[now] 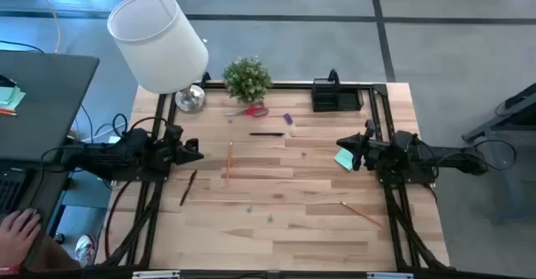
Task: Pick and place office supplies into organizer
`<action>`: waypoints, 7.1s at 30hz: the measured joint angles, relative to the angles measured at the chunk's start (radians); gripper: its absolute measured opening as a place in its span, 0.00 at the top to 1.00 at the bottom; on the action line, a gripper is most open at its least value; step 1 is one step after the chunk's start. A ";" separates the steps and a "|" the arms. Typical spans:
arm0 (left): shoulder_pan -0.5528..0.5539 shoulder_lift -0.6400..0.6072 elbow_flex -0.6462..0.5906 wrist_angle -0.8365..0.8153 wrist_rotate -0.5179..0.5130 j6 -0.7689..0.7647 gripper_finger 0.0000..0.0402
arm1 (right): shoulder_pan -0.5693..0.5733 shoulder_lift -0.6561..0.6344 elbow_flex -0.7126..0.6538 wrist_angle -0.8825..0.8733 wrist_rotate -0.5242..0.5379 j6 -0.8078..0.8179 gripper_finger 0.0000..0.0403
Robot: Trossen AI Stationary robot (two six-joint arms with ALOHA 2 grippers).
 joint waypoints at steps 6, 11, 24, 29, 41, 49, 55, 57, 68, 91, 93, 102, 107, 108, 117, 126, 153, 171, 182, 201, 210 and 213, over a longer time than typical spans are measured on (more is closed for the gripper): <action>0.000 0.000 0.000 0.000 0.000 0.000 1.00 | 0.000 0.000 0.000 0.000 0.000 0.000 0.95; 0.000 0.000 0.000 0.000 0.000 0.000 1.00 | 0.000 0.000 0.000 0.000 0.000 0.000 0.95; 0.000 0.000 0.000 0.000 0.000 0.000 1.00 | 0.000 0.000 0.000 0.000 0.000 0.000 0.95; 0.000 0.000 0.000 0.000 0.000 0.000 1.00 | 0.000 0.000 0.000 0.000 0.000 0.000 0.95; 0.000 0.000 0.000 0.000 0.000 0.000 1.00 | 0.000 0.000 0.000 0.000 0.000 0.000 0.95; 0.000 0.000 0.000 0.000 0.000 0.000 1.00 | 0.000 0.000 0.000 0.000 0.000 0.000 0.95; 0.000 0.000 0.000 0.000 0.000 0.000 1.00 | 0.000 0.000 0.000 0.000 0.000 0.000 0.95; 0.000 0.000 0.000 0.000 0.000 0.000 1.00 | 0.000 0.000 0.000 0.000 0.000 0.000 0.95; 0.000 0.000 0.000 -0.002 -0.012 0.082 1.00 | 0.000 0.000 0.000 0.000 0.000 0.000 0.95; 0.000 0.009 0.000 -0.164 -0.141 0.712 1.00 | 0.002 0.001 0.000 0.260 -0.053 0.364 0.95; 0.000 0.010 0.000 -0.180 -0.195 0.699 1.00 | 0.002 0.002 0.000 0.294 -0.028 0.364 0.95; 0.000 0.010 0.000 -0.201 -0.262 0.696 1.00 | 0.005 0.003 0.000 0.469 -0.067 0.856 0.95; 0.000 0.010 0.000 -0.185 -0.262 0.696 1.00 | 0.005 0.003 0.000 0.530 -0.051 1.145 0.95; 0.000 0.010 0.000 -0.173 -0.260 0.696 1.00 | 0.005 0.003 0.000 0.533 -0.034 1.171 0.95; 0.000 0.009 0.000 -0.021 -0.174 0.707 1.00 | 0.000 0.010 0.001 0.510 0.233 1.247 0.95; 0.000 0.076 0.153 -0.148 -0.220 0.774 1.00 | -0.008 0.144 0.151 0.177 0.274 1.257 0.84; 0.000 0.737 0.568 -0.263 -0.335 1.249 1.00 | -0.040 0.892 0.740 -1.041 0.196 1.928 0.65; 0.000 0.726 0.567 -0.272 -0.283 1.308 1.00 | -0.439 1.273 0.739 -0.999 -0.168 1.381 0.69; 0.000 0.725 0.567 -0.322 -0.227 1.213 1.00 | -0.505 1.429 0.740 -0.926 -0.207 1.177 0.69; 0.000 0.725 0.567 -0.304 -0.227 1.194 1.00 | -0.505 1.540 0.740 -0.907 -0.198 1.048 0.76; 0.000 0.725 0.567 -0.304 -0.227 1.195 1.00 | -0.478 1.494 0.740 -0.922 -0.222 1.051 0.99; 0.000 0.725 0.567 -0.304 -0.227 1.196 1.00 | -0.464 1.484 0.740 -0.941 -0.199 1.089 0.97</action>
